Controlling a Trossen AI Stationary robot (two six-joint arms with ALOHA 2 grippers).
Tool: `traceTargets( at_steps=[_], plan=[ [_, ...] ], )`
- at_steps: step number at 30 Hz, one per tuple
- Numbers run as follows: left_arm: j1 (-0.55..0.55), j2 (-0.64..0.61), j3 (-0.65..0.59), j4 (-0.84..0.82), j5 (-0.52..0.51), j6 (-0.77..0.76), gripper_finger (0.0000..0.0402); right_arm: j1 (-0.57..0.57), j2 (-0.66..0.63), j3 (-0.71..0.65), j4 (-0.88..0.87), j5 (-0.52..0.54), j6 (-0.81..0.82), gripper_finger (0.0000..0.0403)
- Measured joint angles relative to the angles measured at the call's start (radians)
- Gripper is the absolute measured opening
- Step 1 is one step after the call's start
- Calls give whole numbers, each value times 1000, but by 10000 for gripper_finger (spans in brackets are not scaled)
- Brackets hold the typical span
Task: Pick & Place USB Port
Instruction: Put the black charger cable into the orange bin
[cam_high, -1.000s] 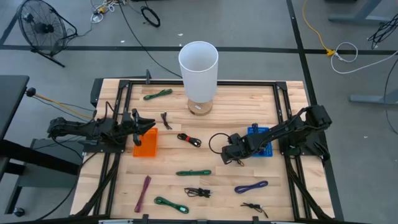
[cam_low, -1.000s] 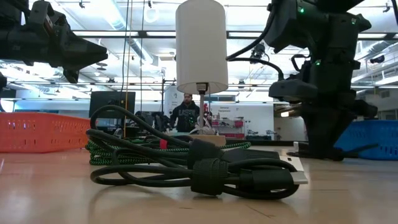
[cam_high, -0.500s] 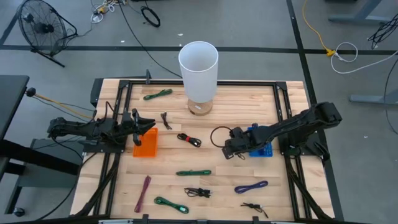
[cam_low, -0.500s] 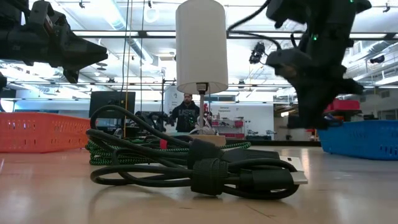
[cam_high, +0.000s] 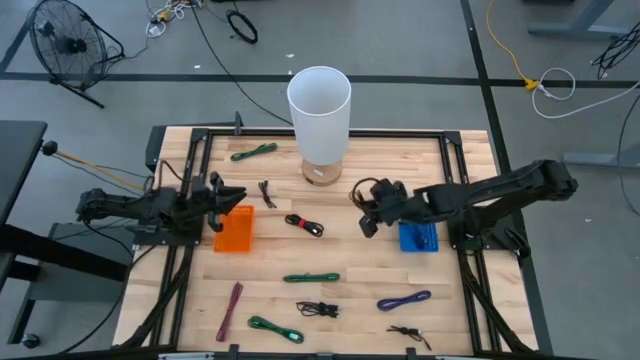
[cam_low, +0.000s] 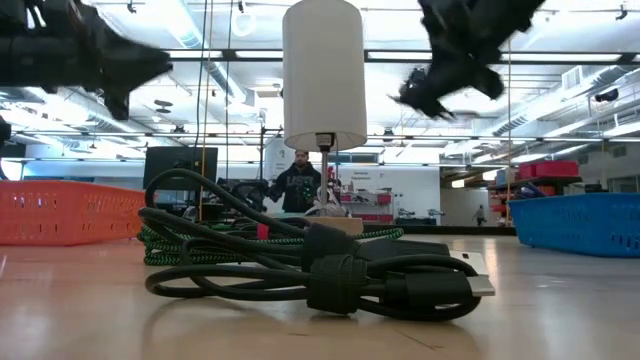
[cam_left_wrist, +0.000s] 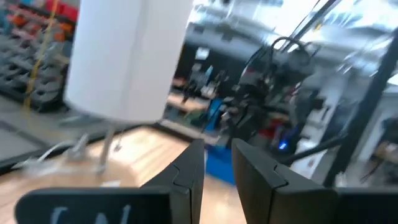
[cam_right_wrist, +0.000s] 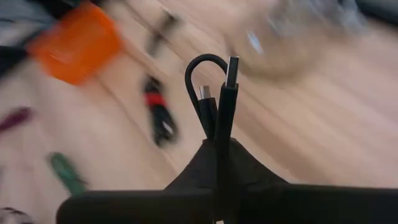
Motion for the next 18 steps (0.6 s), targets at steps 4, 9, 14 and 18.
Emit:
traceTargets(
  at_steps=[4,9,14,18],
  plan=[
    [0,60,0,159,84,-23,85,-23,-5,0,177,-54,-204,0],
    [0,321,76,277,100,-25,85,-75,-5,0,317,-132,-350,0],
    [15,679,253,427,178,97,85,-110,-5,0,435,-199,-444,0],
    [72,910,423,444,274,132,85,-106,-5,0,539,-248,-513,0]
  ],
)
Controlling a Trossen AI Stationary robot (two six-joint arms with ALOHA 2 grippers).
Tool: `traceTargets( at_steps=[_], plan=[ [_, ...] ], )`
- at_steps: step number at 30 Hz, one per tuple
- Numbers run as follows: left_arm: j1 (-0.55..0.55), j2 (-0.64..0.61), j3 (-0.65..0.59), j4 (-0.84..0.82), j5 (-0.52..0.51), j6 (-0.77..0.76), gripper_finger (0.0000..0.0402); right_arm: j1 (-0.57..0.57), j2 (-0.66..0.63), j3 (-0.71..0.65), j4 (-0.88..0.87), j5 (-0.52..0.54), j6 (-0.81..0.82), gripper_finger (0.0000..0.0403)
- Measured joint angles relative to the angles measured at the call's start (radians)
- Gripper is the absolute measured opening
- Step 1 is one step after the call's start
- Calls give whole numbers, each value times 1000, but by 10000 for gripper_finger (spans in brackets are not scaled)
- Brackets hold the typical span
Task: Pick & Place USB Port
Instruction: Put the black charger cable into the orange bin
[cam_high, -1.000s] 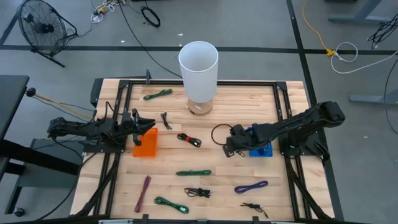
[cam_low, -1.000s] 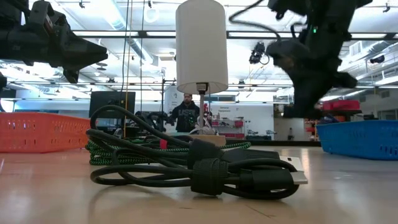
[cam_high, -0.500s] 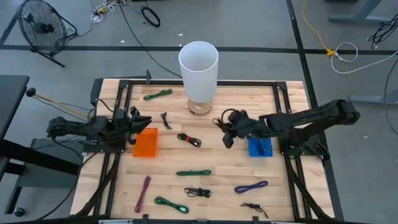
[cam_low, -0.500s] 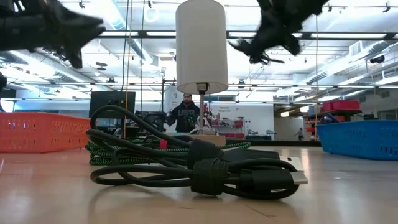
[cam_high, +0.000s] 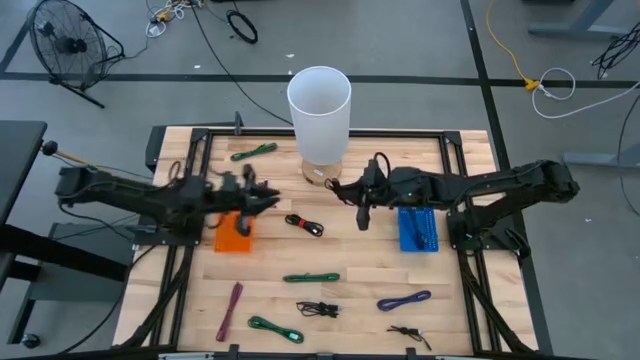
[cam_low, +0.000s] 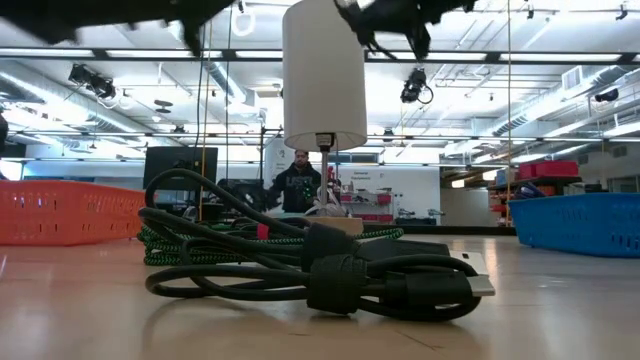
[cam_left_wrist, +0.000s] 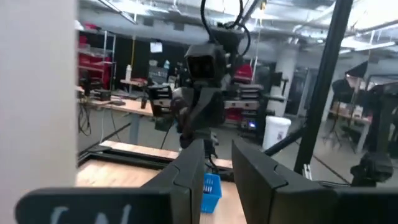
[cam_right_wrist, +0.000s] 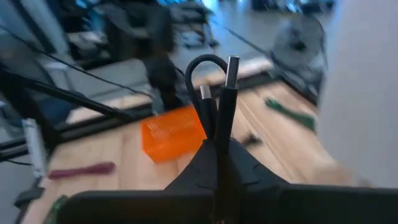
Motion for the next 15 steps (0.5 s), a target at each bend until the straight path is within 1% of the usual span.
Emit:
traceTargets(
  at_steps=[3,7,11,15],
  plan=[
    [46,150,112,-4,101,-3,85,6,0,0,65,-39,-58,0],
    [81,299,234,0,217,-7,85,11,0,0,93,-43,-111,0],
    [99,393,310,0,262,-8,85,10,-5,0,105,-68,-136,0],
    [100,440,348,48,283,-6,85,10,-5,0,101,-70,-137,0]
  ],
)
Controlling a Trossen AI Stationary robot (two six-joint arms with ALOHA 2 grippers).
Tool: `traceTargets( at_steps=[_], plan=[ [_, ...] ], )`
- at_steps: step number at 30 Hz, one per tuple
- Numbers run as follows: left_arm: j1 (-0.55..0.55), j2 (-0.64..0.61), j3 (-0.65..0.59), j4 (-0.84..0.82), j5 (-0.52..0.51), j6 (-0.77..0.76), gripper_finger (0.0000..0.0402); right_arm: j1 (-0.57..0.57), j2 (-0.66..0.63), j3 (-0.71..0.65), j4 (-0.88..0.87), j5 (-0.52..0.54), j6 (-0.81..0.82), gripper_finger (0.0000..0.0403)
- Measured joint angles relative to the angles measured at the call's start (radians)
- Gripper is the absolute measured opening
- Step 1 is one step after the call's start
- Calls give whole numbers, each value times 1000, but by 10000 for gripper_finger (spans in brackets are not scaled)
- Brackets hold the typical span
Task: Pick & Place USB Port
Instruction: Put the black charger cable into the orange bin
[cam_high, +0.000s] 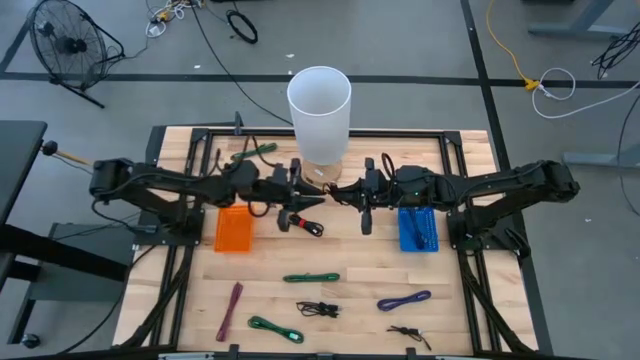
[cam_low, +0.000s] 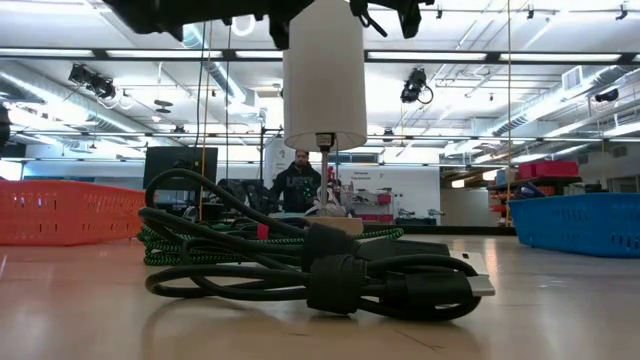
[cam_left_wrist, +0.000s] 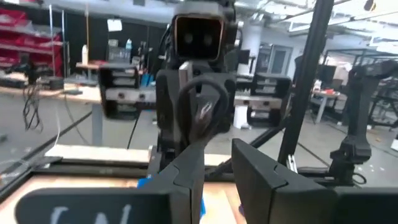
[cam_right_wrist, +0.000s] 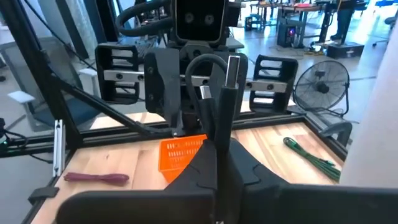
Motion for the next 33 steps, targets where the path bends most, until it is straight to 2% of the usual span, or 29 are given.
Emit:
traceTargets(
  at_steps=[7,33],
  plan=[
    [-1,40,32,9,12,1,85,0,-2,0,-4,-14,-16,1],
    [31,38,35,-17,-24,42,85,7,0,0,-2,-13,-17,3]
  ],
)
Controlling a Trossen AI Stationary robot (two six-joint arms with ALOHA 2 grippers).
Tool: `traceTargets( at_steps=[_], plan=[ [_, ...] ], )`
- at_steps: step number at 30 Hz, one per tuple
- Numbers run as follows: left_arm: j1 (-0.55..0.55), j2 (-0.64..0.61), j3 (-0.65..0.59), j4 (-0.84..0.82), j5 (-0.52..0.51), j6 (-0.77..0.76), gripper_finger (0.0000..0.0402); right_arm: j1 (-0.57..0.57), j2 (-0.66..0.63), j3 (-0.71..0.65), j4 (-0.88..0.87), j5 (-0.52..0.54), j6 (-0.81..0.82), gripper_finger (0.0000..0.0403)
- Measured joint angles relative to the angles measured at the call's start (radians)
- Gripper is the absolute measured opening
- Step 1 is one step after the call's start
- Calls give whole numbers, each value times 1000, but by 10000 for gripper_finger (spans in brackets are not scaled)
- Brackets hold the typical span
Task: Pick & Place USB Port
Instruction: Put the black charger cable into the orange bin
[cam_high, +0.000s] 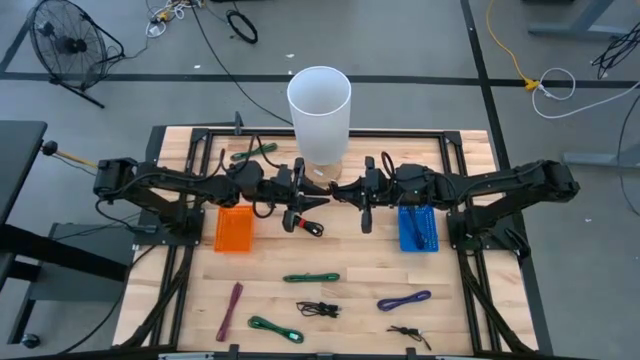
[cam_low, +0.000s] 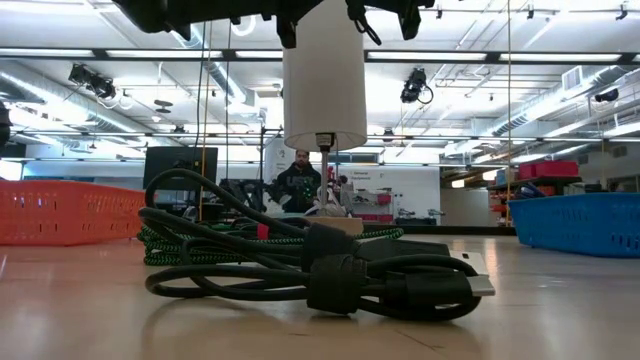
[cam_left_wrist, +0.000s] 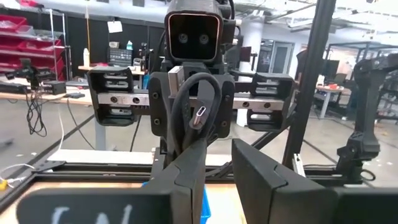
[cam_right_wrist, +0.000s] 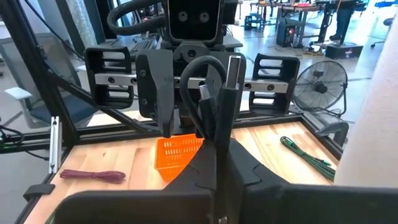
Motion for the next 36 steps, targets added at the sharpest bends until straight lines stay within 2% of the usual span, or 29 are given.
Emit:
traceTargets(
  at_steps=[7,11,13,36],
  plan=[
    [14,1,0,-26,-45,33,85,1,-9,0,-30,34,11,3],
    [26,5,0,-69,-115,50,85,6,-24,0,-23,-6,3,2],
    [34,4,0,-68,-119,41,85,12,-34,3,-29,-9,3,2],
    [24,3,0,-53,15,-17,85,13,-29,1,-43,23,-3,2]
  ],
)
